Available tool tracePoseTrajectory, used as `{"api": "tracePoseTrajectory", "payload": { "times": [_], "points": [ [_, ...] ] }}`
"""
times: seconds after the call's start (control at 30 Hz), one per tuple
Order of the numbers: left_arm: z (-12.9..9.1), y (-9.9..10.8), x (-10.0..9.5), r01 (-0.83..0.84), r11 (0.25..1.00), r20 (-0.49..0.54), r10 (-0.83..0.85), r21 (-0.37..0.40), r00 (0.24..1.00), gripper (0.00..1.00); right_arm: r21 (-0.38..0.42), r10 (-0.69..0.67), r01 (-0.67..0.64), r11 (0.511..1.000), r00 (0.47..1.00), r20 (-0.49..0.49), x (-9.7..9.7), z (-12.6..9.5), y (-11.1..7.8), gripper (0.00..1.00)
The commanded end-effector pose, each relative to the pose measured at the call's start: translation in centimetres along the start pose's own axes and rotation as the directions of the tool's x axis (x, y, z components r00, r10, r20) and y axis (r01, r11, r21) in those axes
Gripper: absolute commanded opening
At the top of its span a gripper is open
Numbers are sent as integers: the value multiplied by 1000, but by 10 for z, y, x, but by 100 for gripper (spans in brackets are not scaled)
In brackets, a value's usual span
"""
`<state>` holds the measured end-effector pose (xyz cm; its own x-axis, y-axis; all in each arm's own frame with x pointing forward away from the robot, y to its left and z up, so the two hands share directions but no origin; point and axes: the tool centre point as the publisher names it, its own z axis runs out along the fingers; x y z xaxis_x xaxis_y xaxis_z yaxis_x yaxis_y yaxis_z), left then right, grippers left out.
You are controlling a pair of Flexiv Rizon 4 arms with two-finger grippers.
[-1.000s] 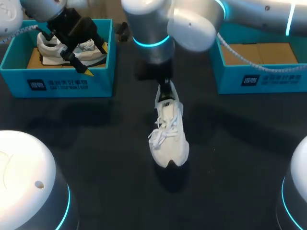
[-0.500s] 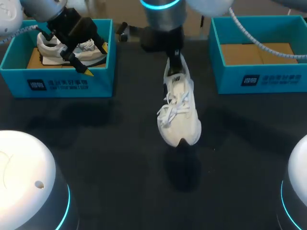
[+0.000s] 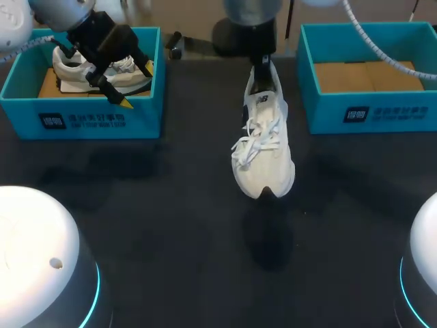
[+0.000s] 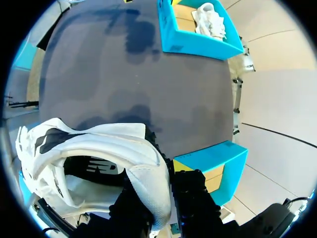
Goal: Take the shoe out of the shoebox, open the shoe tongue, remove and reinsert the insole, then place the shoe into the shoebox
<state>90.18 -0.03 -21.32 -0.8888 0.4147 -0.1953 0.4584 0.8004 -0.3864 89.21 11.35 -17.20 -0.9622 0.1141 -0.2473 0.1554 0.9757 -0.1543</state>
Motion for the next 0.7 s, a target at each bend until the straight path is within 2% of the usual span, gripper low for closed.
{"api": "tracePoseTrajectory", "payload": {
  "times": [0.03, 0.3, 0.43, 0.57, 0.7],
  "points": [
    [0, 0, 0, 0, 1000, -1, 0, -2, 1000, 100, -4, -1, 1, 1000, 1000, -1, 0, 0, -1, 0],
    [0, 0, 0, 0, 1000, -1, 0, -2, 1000, 100, -4, -1, 1, 1000, 1000, -1, 0, 0, -1, 0],
    [0, 0, 0, 0, 1000, -1, 0, -2, 1000, 100, 9, 41, -40, 999, 999, -19, -14, 8, -18, 0],
    [0, 0, 0, 0, 1000, -1, 0, -2, 1000, 100, 29, 22, -21, 999, 1000, -19, -34, 15, -35, 0],
    [0, 0, 0, 0, 1000, -1, 0, -2, 1000, 100, 13, 18, -18, 1000, 1000, -6, -53, 20, -54, 0]
  ]
}}
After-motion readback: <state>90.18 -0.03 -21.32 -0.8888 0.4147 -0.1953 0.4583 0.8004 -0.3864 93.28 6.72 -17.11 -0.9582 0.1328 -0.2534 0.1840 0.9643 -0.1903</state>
